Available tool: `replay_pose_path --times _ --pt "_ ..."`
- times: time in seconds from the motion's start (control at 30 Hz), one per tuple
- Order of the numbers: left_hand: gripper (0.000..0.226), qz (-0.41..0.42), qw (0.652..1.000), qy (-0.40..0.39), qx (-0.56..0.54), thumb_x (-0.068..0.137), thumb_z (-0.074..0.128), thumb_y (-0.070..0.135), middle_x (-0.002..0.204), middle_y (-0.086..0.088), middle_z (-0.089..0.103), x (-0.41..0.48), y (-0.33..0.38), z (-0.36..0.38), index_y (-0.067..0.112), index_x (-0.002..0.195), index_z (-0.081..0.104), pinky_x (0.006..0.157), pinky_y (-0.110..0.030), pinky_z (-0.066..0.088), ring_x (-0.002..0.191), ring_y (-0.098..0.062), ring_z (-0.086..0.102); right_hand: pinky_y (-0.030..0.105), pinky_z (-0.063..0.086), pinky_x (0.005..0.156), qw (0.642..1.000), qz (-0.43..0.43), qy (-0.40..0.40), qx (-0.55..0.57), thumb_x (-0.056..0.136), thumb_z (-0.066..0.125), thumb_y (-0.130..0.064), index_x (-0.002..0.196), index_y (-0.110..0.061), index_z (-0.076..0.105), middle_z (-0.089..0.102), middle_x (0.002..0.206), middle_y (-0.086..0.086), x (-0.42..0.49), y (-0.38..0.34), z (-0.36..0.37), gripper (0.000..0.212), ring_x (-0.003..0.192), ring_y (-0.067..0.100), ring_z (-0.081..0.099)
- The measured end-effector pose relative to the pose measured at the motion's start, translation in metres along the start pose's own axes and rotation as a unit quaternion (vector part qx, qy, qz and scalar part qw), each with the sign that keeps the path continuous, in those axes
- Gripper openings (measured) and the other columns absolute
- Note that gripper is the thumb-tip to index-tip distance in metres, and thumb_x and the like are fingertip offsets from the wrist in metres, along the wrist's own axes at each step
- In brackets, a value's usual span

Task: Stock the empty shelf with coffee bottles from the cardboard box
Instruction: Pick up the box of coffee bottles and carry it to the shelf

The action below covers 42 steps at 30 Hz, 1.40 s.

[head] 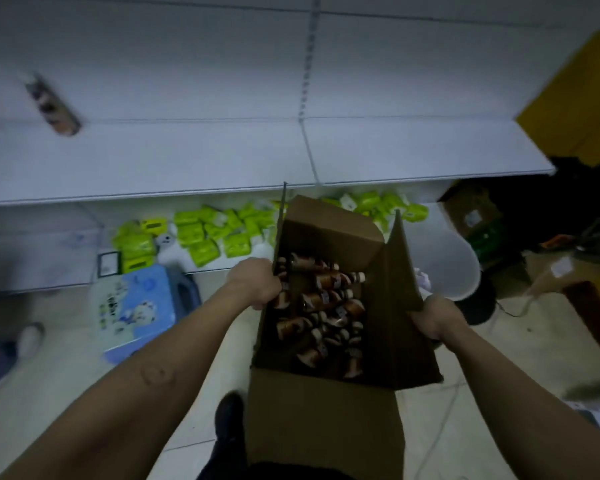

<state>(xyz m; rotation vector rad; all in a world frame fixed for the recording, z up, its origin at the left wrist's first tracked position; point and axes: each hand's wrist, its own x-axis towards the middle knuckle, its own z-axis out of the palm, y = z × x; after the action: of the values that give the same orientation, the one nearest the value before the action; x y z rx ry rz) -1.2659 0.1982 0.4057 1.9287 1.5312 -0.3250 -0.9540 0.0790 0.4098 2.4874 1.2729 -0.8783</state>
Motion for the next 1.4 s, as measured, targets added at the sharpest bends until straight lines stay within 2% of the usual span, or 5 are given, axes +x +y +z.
replay_pose_path --times 0.17,0.4,0.83,1.07,1.4 --pt "0.028 -0.038 0.994 0.086 0.056 0.085 0.051 0.030 0.094 -0.021 0.067 -0.007 -0.086 -0.036 0.004 0.080 0.062 0.064 -0.033 0.043 0.090 -0.037 0.064 0.033 0.053 0.058 0.997 -0.031 0.003 0.073 0.091 0.057 -0.034 0.071 -0.009 0.060 0.067 0.072 0.013 -0.007 -0.087 0.025 0.032 0.061 0.027 0.064" --pt "0.037 -0.068 0.992 0.034 0.098 0.088 0.047 0.032 0.064 -0.014 0.059 0.011 -0.126 -0.060 0.007 0.060 0.049 0.054 -0.031 0.042 0.065 -0.030 0.060 0.041 0.057 0.074 0.992 -0.019 -0.029 0.125 0.089 0.059 -0.033 0.092 0.001 0.067 0.068 0.089 0.018 0.000 -0.121 0.064 0.035 0.081 0.034 0.066" --pt "0.049 0.028 0.975 0.004 0.219 0.086 0.046 0.045 0.118 -0.020 0.062 0.117 -0.012 -0.023 0.005 0.111 0.062 0.079 -0.036 0.045 0.108 -0.036 0.059 0.047 0.059 0.068 0.949 0.152 -0.014 0.276 0.090 0.058 -0.028 0.080 0.006 0.064 0.069 0.076 0.022 0.012 -0.031 0.113 0.036 0.066 0.034 0.068" --pt "0.041 0.166 0.947 -0.081 0.264 0.092 0.043 0.040 0.105 -0.018 0.064 0.182 0.040 -0.007 0.005 0.109 0.059 0.071 -0.034 0.042 0.095 -0.033 0.061 0.039 0.059 0.064 0.895 0.297 0.003 0.334 0.092 0.054 -0.032 0.083 0.000 0.064 0.068 0.073 0.016 0.002 -0.027 0.134 0.035 0.060 0.030 0.068" --pt "0.038 0.344 0.875 -0.138 0.310 0.089 0.045 0.038 0.063 -0.004 0.052 0.296 0.053 0.048 0.018 0.057 0.045 0.050 -0.028 0.035 0.058 -0.021 0.053 0.036 0.052 0.074 0.746 0.527 0.039 0.405 0.094 0.053 -0.038 0.111 -0.003 0.063 0.064 0.094 0.013 0.020 -0.115 0.210 0.040 0.083 0.028 0.061"
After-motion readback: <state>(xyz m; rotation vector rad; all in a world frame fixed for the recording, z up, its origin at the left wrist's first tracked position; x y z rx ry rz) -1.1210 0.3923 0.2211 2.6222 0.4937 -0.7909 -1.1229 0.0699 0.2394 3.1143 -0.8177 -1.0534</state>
